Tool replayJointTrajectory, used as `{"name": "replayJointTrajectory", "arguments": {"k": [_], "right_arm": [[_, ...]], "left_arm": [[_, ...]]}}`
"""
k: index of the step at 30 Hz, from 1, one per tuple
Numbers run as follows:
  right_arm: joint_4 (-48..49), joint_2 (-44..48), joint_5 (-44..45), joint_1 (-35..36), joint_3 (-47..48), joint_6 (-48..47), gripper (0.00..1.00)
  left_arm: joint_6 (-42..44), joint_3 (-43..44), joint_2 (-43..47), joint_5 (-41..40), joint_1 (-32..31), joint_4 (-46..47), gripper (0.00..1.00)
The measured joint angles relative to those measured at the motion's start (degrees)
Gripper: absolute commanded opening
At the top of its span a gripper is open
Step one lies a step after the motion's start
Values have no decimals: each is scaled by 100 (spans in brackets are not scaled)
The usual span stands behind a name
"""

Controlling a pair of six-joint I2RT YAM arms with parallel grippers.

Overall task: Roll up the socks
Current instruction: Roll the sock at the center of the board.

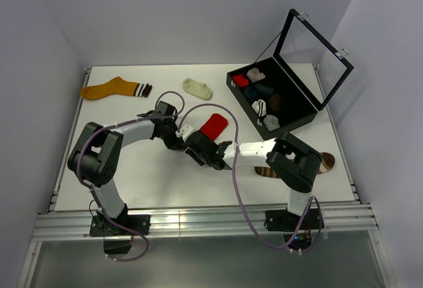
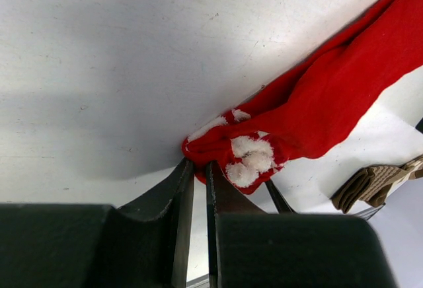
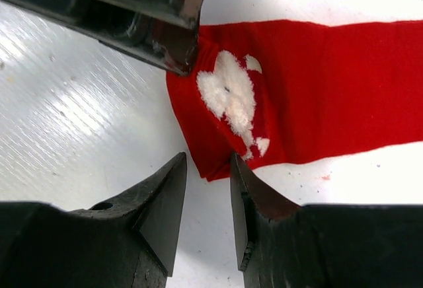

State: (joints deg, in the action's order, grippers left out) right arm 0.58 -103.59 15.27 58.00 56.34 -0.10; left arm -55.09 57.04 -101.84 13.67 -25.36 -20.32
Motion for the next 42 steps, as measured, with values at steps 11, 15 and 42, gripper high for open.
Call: {"name": "replayJointTrajectory", "arguments": {"k": [11, 15, 42], "right_arm": [[-210, 149, 13, 129, 122, -186, 42], [-186, 157, 9, 133, 240, -260, 42], [199, -365, 190, 138, 216, -310, 29]], "left_arm": [[42, 61, -39, 2, 0, -74, 15], [48, 111, -66, 4, 0, -138, 15], [210, 297, -164, 22, 2, -354, 15]]}}
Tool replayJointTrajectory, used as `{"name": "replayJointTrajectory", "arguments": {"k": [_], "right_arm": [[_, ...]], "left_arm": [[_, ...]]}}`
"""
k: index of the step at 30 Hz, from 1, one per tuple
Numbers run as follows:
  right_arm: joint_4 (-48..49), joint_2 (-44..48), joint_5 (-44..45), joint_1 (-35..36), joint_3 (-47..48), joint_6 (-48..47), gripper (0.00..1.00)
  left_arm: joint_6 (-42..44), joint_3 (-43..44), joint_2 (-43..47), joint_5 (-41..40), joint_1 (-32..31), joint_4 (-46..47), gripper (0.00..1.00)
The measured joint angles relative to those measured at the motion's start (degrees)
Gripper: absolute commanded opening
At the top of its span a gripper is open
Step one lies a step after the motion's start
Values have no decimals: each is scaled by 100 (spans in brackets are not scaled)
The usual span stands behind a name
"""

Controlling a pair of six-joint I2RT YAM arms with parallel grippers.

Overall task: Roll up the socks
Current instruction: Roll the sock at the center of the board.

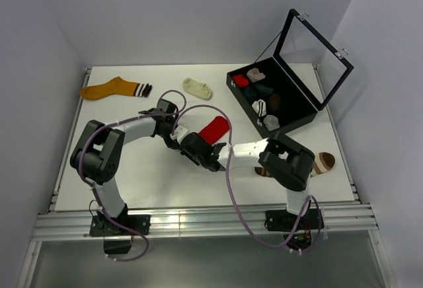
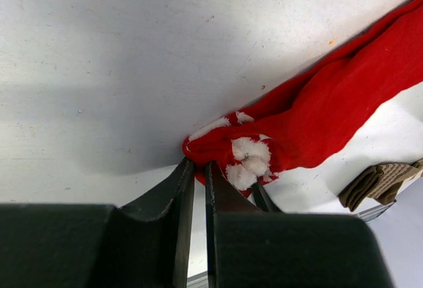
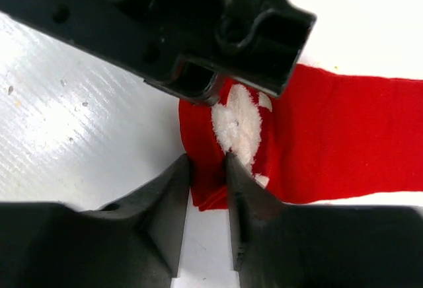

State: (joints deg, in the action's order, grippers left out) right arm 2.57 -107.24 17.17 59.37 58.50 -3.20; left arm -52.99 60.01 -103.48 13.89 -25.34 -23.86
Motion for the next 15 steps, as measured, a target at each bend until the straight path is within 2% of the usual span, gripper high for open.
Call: {"name": "replayJointTrajectory", "arguments": {"k": [2, 3, 6, 10, 15], "right_arm": [[39, -33, 42, 2, 2, 57, 22], [57, -42, 59, 2, 2, 61, 12], [96, -59, 35, 11, 0, 83, 1], [188, -46, -280, 4, 2, 151, 0], [184, 20, -1180, -116, 15, 433, 0]], "left_arm": [[-4, -15, 20, 0, 2, 0, 15], [-4, -57, 50, -4, 11, 26, 15], [-35, -321, 243, -15, 74, 170, 15], [-157, -881, 634, 39, 280, 205, 17], [-363, -1464, 1298, -184, 479, 138, 31]]}}
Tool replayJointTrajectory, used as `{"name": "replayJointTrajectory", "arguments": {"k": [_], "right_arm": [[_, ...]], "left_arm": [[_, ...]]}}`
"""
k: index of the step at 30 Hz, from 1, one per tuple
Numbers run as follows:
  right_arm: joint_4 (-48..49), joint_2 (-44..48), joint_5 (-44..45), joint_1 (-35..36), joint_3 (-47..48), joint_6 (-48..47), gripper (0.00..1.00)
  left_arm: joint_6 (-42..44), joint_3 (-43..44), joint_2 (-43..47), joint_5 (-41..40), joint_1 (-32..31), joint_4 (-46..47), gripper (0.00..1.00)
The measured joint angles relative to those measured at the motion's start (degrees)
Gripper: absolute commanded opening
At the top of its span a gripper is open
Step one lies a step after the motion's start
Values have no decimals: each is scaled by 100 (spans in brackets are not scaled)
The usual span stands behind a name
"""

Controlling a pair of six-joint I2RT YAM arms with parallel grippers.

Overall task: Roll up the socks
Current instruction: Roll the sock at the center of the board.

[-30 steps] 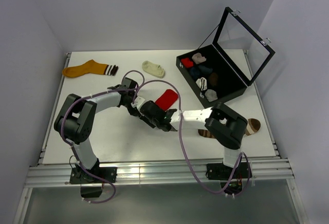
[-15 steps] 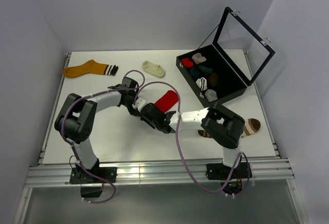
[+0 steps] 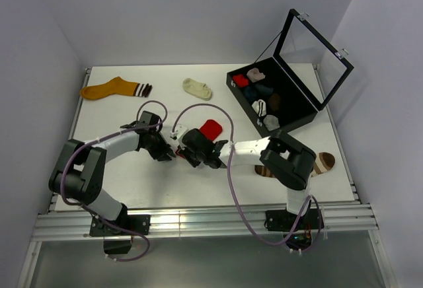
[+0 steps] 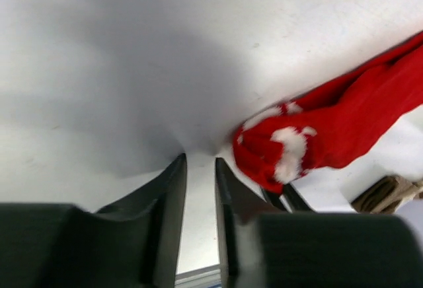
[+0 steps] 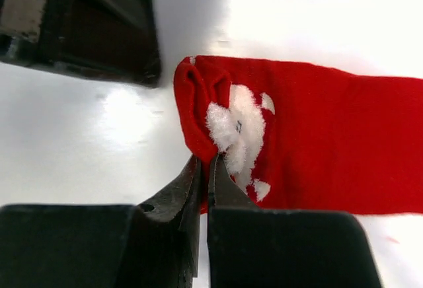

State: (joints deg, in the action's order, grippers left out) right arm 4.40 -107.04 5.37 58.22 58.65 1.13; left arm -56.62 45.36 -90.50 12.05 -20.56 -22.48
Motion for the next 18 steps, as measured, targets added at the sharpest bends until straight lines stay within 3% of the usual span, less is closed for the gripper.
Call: {"name": "replayJointTrajectory", "arguments": {"k": [10, 18], "right_arm": [[61, -44, -2723, -796, -48, 1185, 0], [1051, -555, -4583, -1768, -345, 2730, 0]], "left_arm": [[-293, -358, 960, -442, 9, -4, 65], [-581, -863, 1248, -245, 2, 304, 61]]}}
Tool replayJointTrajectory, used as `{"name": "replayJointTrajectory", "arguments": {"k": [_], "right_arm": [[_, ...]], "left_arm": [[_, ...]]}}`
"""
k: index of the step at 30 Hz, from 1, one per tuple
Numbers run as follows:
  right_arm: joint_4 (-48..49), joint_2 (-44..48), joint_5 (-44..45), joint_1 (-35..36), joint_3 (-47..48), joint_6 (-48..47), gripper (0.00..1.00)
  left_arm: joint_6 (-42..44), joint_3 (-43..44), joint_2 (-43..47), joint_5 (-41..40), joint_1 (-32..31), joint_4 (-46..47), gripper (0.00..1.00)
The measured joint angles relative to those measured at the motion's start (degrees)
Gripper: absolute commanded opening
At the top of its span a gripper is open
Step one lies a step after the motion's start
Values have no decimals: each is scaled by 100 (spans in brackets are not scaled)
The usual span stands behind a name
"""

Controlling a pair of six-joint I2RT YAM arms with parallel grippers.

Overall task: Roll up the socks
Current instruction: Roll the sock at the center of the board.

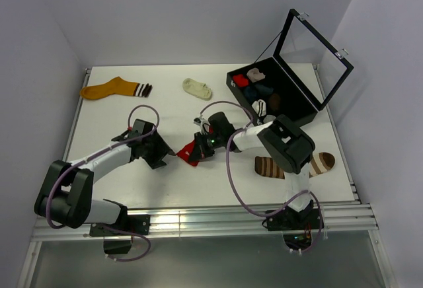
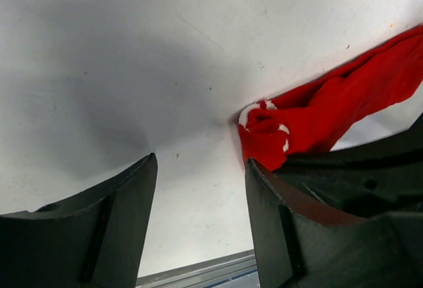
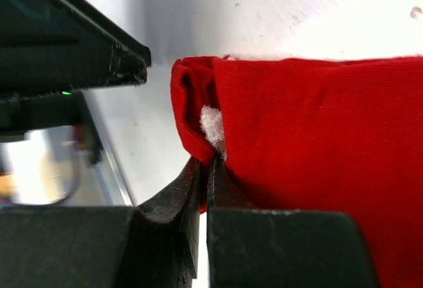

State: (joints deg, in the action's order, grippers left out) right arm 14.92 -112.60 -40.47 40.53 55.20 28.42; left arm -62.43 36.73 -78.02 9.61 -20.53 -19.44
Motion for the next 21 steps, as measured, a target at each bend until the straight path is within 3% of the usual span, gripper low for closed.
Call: {"name": "replayJointTrajectory", "arguments": {"k": [10, 21], "right_arm": [[1106, -522, -957, -348, -203, 1180, 0], [1285, -625, -1117, -422, -227, 1414, 0]], "left_arm": [[-85, 11, -350, 160, -210, 428, 55], [-109, 293, -944, 428, -258, 861, 53]]}}
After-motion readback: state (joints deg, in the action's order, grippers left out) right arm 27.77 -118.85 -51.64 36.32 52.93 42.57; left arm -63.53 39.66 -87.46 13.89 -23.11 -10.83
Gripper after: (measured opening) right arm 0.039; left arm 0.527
